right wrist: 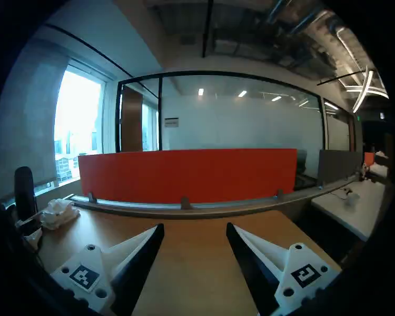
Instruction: Fold towel
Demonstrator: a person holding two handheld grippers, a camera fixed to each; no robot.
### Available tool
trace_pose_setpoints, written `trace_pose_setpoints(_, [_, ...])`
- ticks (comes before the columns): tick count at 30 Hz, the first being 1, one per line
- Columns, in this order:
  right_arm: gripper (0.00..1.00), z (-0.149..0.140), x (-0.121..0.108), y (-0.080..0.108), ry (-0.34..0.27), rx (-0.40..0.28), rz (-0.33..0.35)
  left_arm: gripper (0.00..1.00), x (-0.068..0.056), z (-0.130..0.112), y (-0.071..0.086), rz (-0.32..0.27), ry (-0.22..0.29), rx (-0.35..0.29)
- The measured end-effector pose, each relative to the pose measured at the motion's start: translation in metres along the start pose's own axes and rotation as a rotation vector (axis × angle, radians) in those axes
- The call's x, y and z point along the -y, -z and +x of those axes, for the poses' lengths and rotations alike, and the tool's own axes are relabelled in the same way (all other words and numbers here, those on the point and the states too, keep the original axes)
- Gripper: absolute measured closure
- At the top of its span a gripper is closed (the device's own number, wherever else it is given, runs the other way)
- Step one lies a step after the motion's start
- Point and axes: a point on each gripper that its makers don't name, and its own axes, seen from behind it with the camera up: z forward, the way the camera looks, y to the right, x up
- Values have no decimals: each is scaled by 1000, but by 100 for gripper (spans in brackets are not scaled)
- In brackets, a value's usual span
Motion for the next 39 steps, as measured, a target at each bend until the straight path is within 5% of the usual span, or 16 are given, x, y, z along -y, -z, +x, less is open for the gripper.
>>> trace_pose_setpoints(18, [9, -24, 4, -4, -7, -1, -1, 4, 6, -48, 6, 19, 3, -10])
trace_pose_setpoints(39, [9, -34, 4, -12, -5, 4, 4, 4, 15, -71, 2, 43, 12, 7])
